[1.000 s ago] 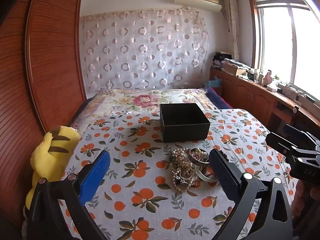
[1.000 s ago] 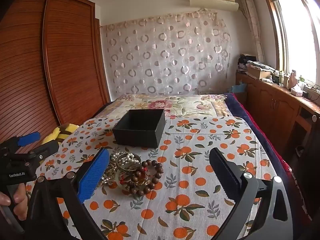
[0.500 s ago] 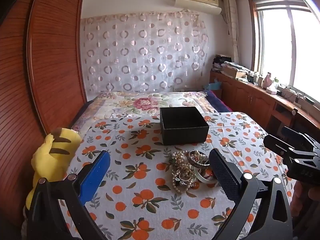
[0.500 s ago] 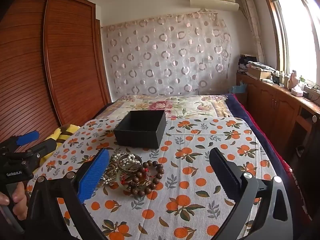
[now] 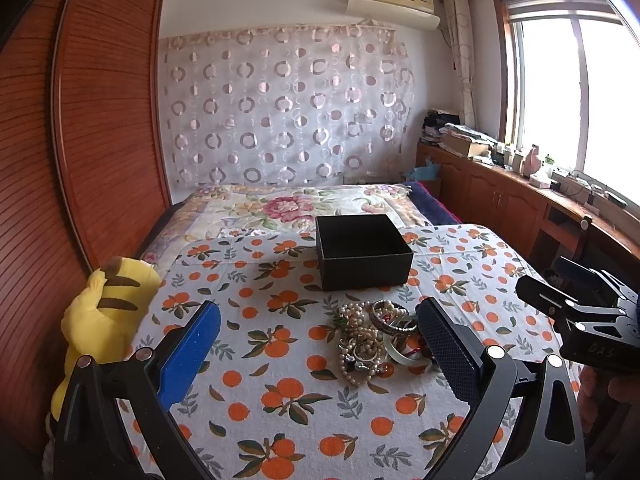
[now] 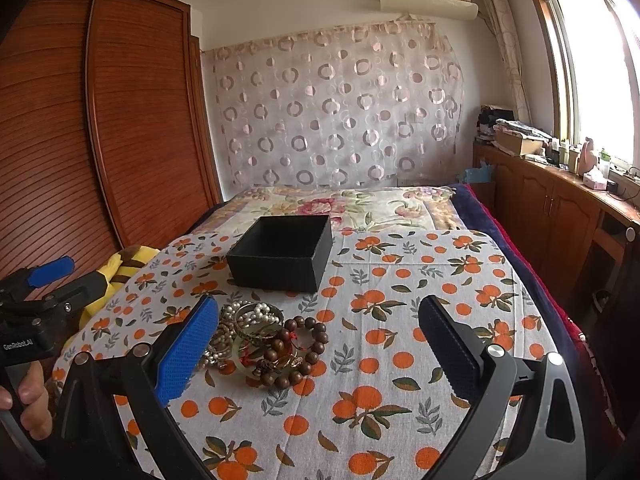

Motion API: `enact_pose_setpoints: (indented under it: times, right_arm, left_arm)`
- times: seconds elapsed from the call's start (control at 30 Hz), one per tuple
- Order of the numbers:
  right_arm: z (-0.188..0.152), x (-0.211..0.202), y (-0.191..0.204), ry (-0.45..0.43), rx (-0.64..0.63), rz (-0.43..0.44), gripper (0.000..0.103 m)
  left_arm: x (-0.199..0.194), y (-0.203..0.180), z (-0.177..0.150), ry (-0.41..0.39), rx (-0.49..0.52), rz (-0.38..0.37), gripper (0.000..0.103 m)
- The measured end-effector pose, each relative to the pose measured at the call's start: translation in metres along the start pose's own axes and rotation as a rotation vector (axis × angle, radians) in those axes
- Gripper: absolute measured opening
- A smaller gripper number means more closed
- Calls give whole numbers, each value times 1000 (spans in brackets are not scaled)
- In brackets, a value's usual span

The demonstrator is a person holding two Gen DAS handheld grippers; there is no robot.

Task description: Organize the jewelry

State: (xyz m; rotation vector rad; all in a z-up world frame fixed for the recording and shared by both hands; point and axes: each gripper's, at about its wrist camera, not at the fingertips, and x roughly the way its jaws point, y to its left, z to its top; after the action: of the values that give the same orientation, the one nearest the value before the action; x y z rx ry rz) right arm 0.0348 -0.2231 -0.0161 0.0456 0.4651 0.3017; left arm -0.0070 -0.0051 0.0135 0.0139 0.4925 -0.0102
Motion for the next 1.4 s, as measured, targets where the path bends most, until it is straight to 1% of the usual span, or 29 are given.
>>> enact_pose_setpoints:
  times: [1.4]
  right_arm:
    - [0,0,0,-1,0,1,101]
  left_arm:
    - [-1,1,-3,-7,-1,-1,96]
